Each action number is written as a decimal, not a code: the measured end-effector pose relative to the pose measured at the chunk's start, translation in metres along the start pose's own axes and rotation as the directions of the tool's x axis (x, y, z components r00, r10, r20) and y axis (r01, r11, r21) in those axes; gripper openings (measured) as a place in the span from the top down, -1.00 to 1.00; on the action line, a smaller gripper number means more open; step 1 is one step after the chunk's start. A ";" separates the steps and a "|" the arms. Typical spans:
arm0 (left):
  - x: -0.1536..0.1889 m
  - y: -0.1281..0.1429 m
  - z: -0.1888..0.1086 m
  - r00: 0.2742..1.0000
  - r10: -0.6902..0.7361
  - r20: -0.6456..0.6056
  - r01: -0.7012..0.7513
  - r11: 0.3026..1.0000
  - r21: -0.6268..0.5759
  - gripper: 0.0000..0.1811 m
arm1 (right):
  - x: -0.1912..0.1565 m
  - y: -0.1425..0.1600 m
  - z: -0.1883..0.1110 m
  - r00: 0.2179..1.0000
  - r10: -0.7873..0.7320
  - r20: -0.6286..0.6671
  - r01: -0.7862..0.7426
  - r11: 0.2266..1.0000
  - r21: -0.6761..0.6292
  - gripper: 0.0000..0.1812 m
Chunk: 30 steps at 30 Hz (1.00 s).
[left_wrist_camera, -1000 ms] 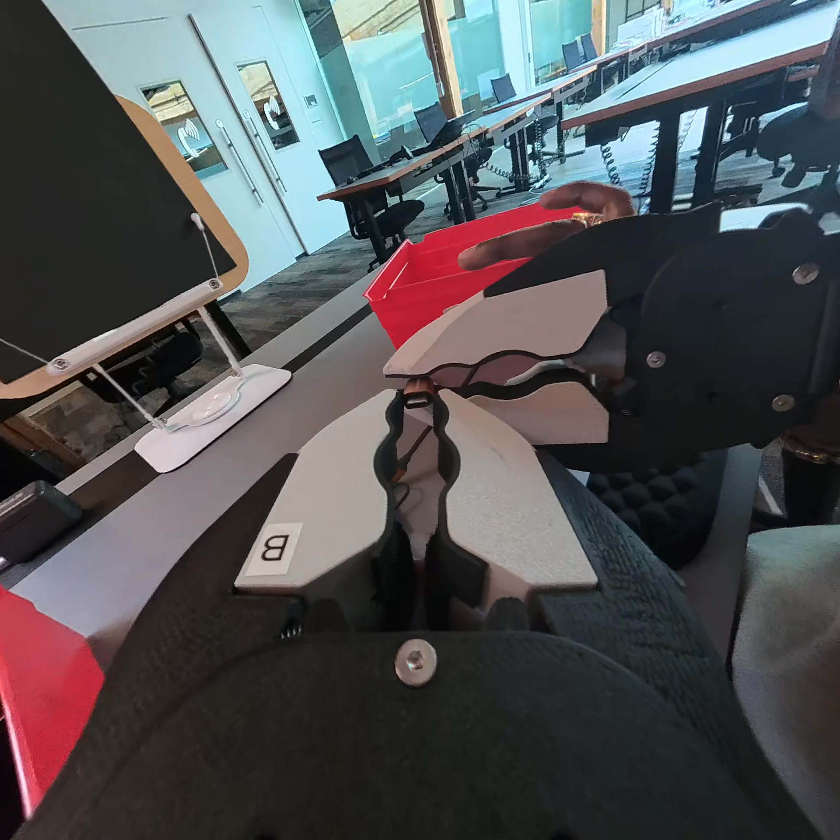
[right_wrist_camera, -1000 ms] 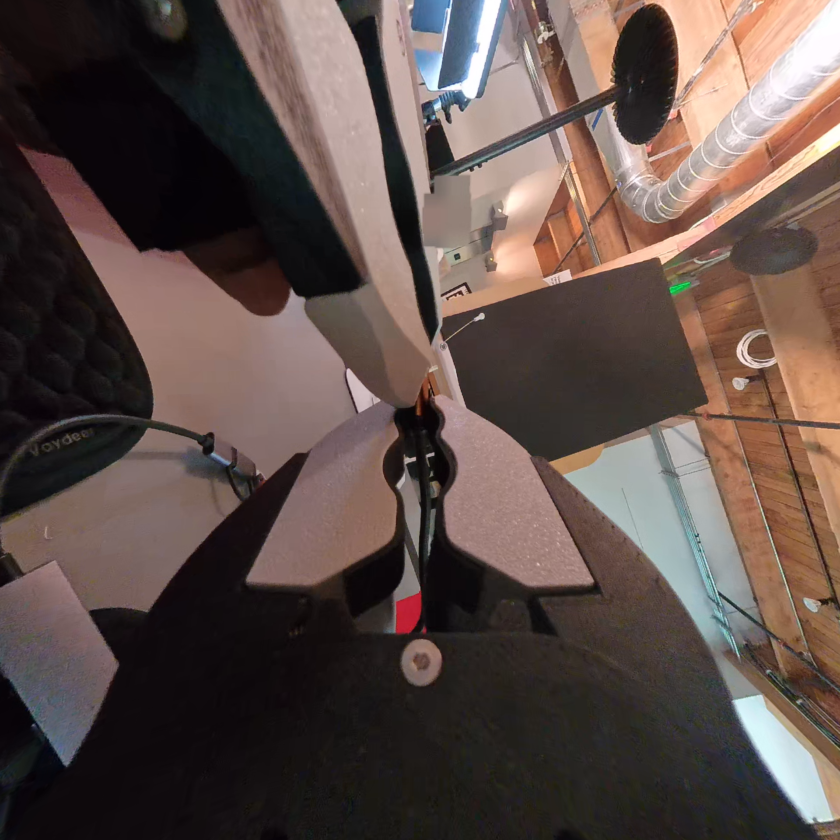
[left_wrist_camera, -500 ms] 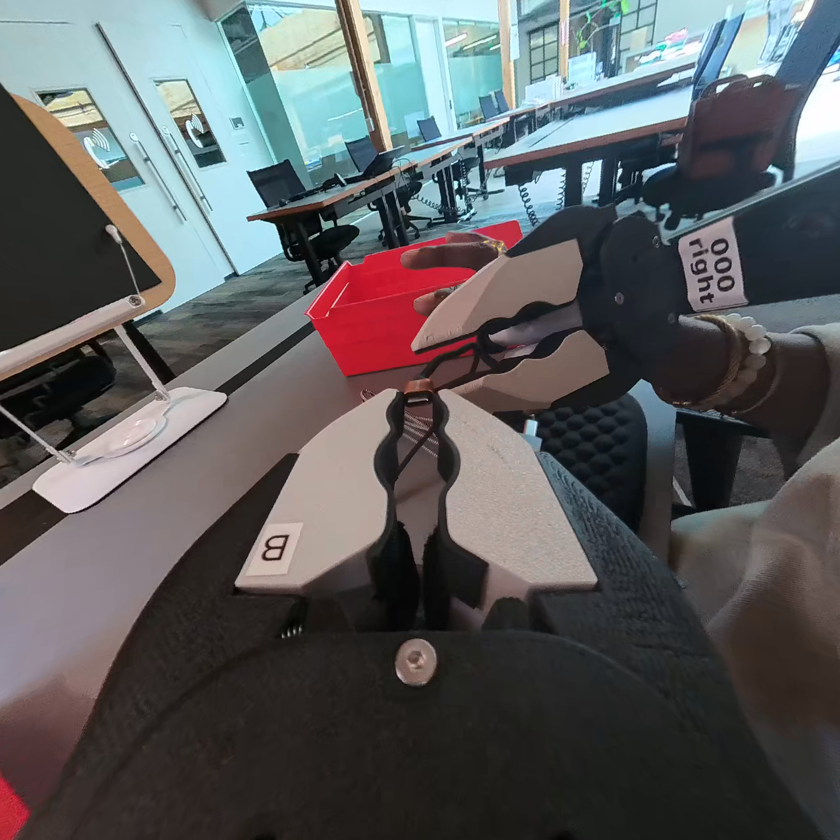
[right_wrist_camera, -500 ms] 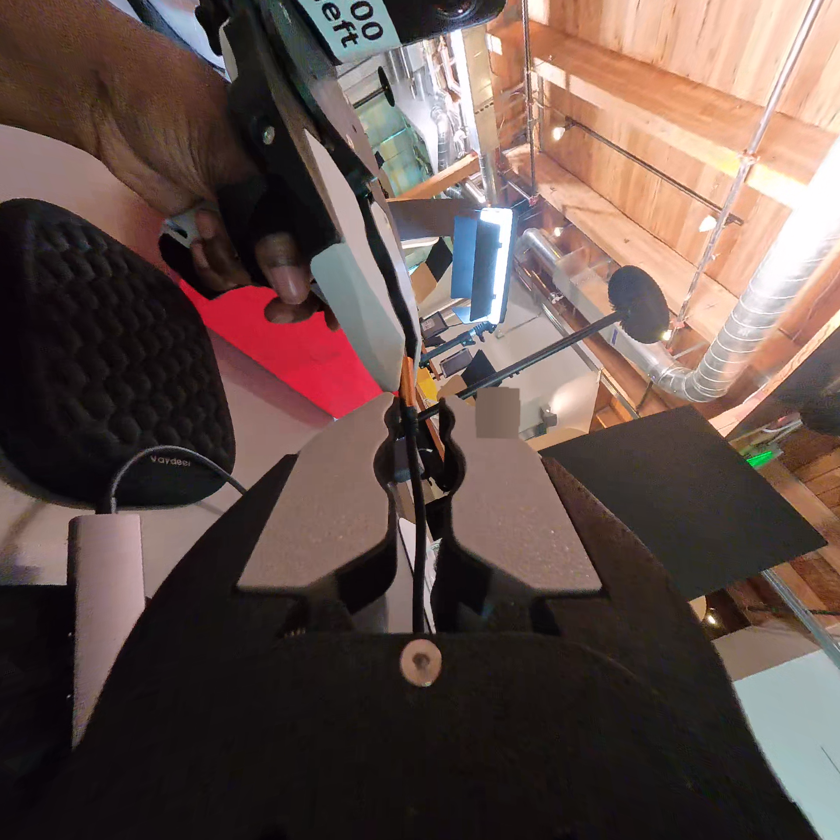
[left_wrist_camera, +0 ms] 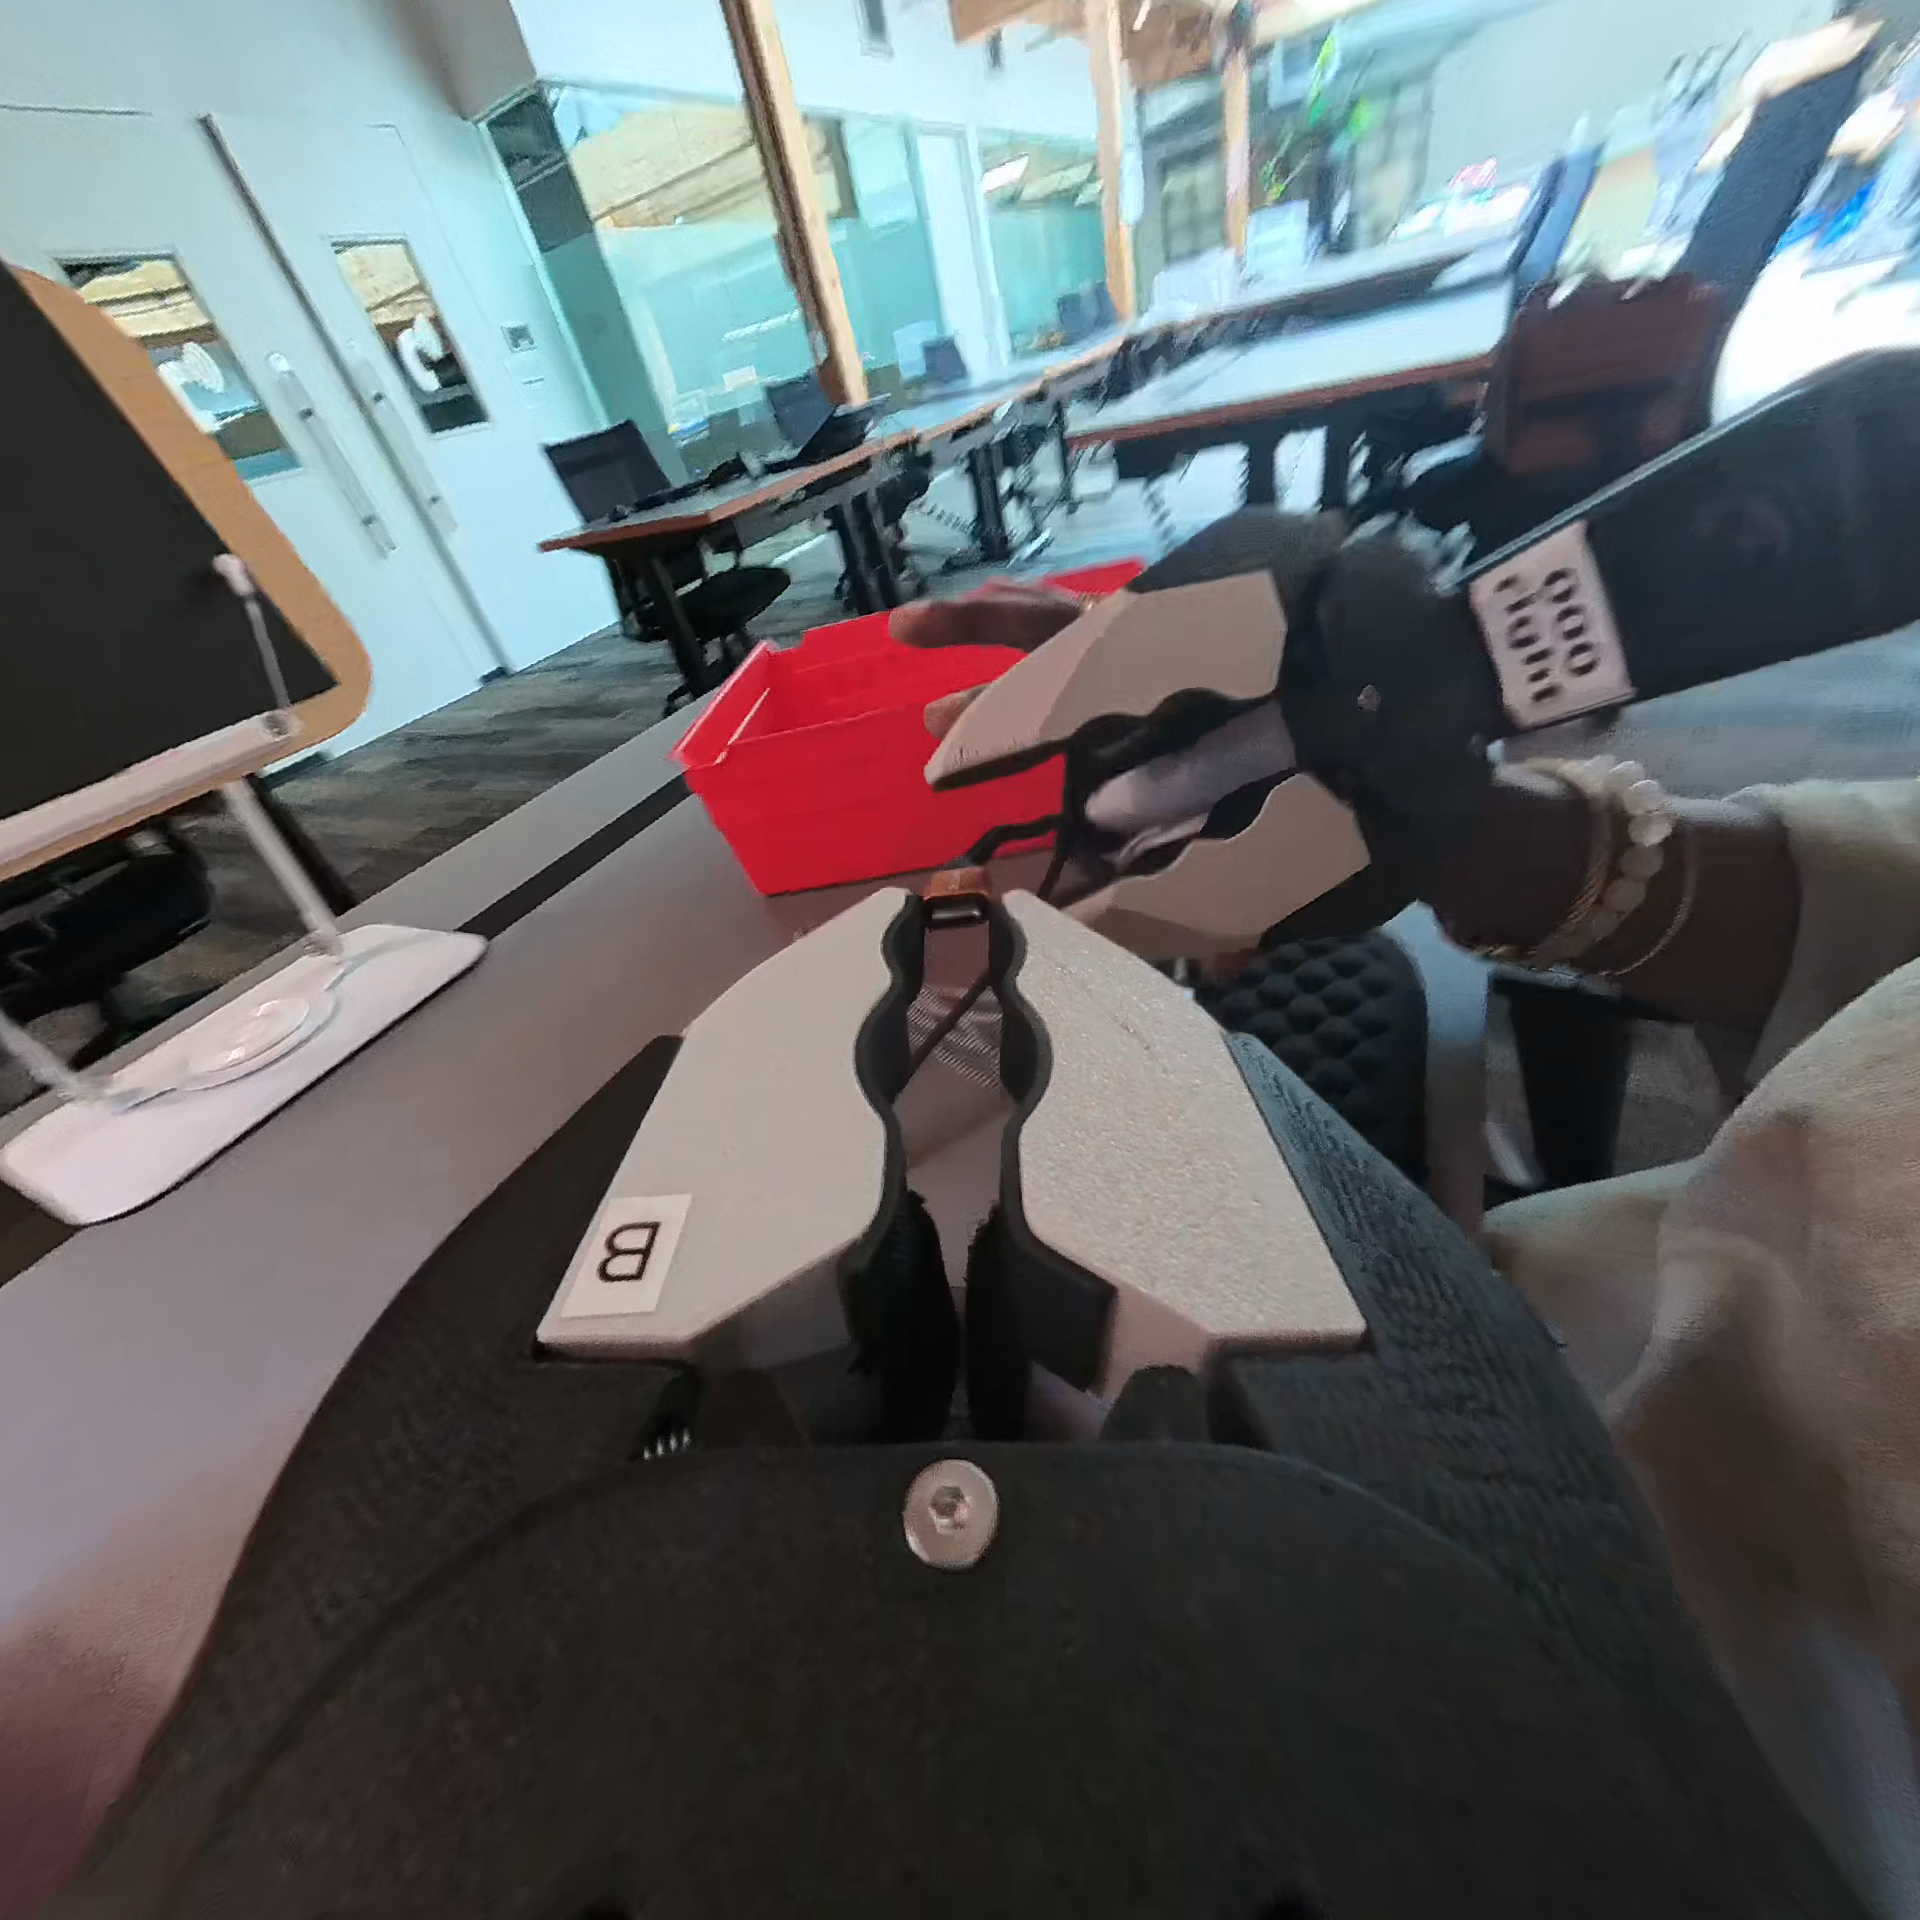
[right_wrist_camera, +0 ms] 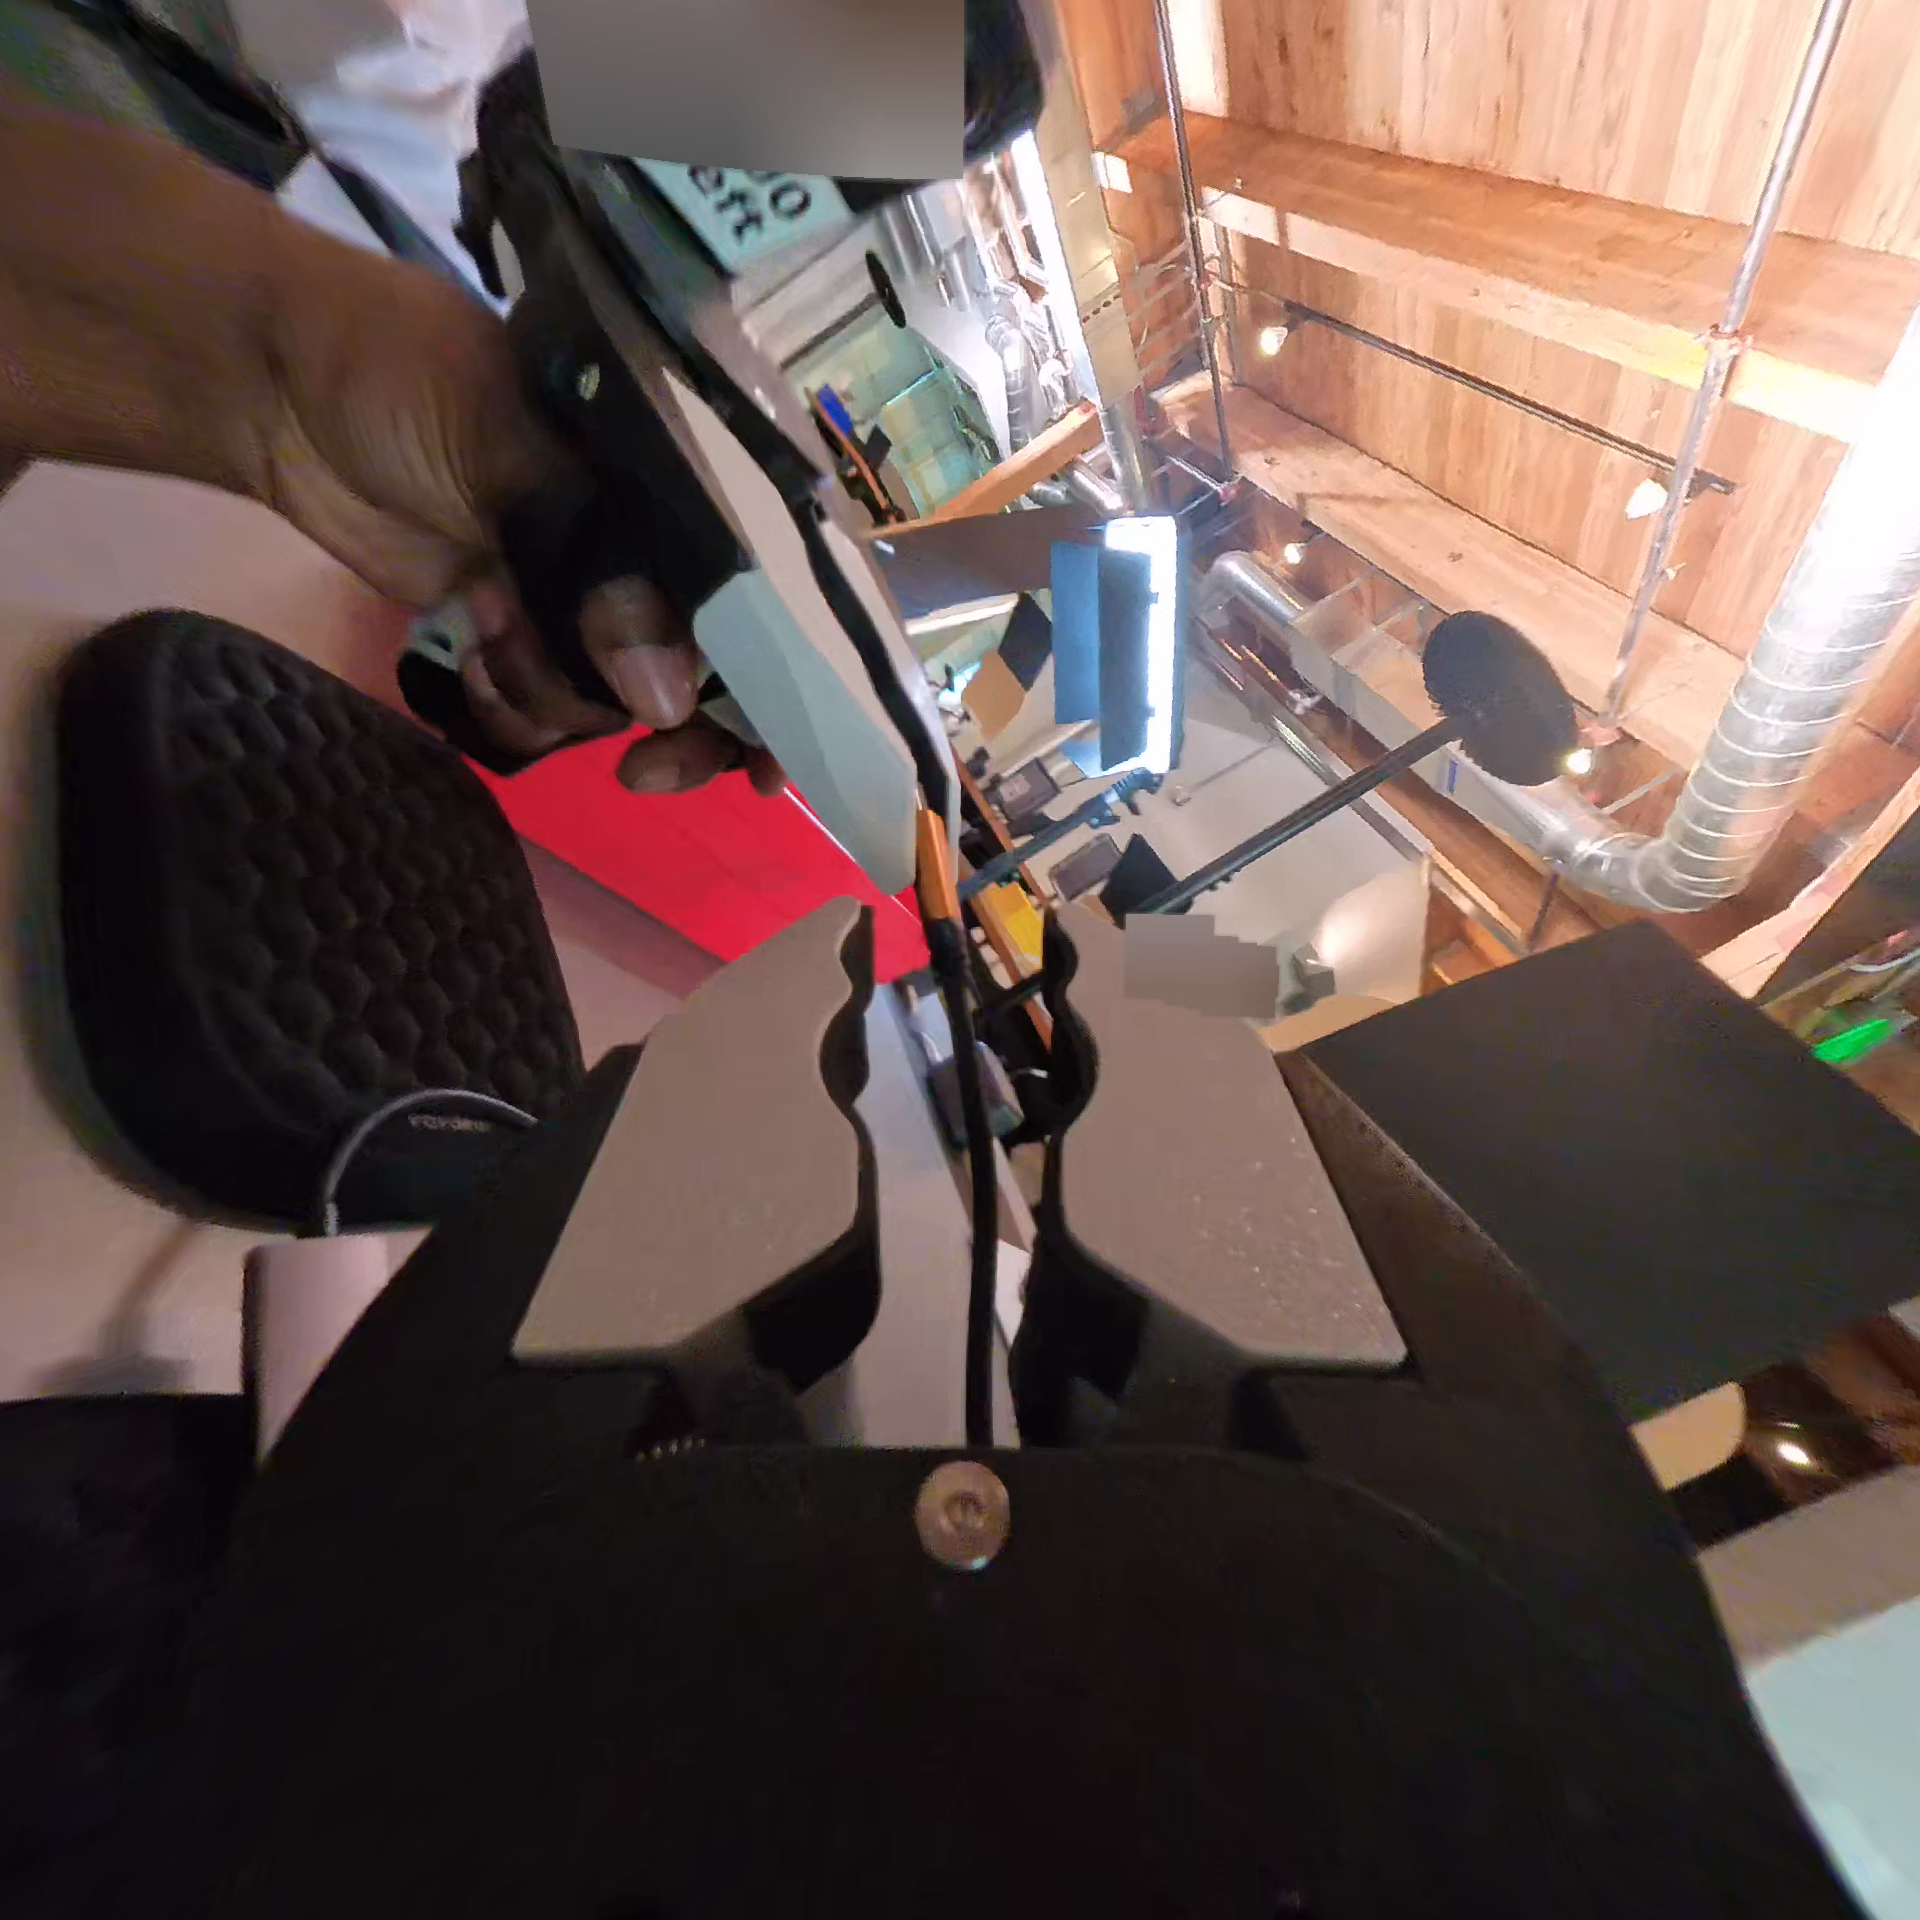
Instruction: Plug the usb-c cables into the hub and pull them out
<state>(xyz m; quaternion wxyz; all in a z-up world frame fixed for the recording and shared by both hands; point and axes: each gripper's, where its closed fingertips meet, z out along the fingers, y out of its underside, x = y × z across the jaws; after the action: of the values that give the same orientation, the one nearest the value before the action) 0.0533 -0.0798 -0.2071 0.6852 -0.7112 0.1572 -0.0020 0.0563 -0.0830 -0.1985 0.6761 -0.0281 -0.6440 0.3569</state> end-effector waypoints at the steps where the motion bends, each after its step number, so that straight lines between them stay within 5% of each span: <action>1: 0.003 -0.005 -0.002 0.998 -0.046 -0.043 0.048 0.998 0.046 0.89 | 0.001 -0.005 -0.002 0.998 0.060 0.015 -0.061 0.998 0.027 0.60; 4: 0.008 -0.020 -0.011 0.959 -0.194 -0.205 0.232 0.955 0.184 0.89 | 0.008 -0.020 -0.009 0.978 0.203 0.056 -0.207 0.974 0.094 0.50; 9: 0.016 -0.031 -0.016 0.849 -0.321 -0.419 0.447 0.860 0.245 0.89 | 0.009 -0.033 -0.011 0.985 0.150 0.085 -0.158 0.982 0.103 0.74; 12: 0.020 -0.029 -0.014 0.819 -0.337 -0.465 0.476 0.851 0.221 0.89 | 0.012 -0.038 -0.011 0.986 0.145 0.080 -0.154 0.979 0.132 0.88; 24: 0.039 -0.027 -0.009 0.722 -0.376 -0.582 0.534 0.837 0.122 0.89 | -0.004 -0.040 -0.015 0.982 -0.001 0.190 -0.012 0.998 0.064 0.92; 27: 0.042 -0.024 -0.005 0.732 -0.368 -0.573 0.508 0.855 0.100 0.89 | -0.006 -0.036 -0.020 0.973 0.009 0.230 -0.014 1.000 0.020 0.93; 30: 0.028 -0.003 0.005 0.883 -0.268 -0.385 0.314 0.947 0.062 0.48 | 0.033 -0.034 -0.036 0.997 0.004 0.077 -0.004 1.000 0.005 0.93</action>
<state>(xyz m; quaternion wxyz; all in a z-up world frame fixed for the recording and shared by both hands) 0.0814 -0.0810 -0.2102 0.6771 -0.6700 0.1750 -0.2490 0.1010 -0.0760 -0.1597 0.6503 -0.0139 -0.6685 0.3606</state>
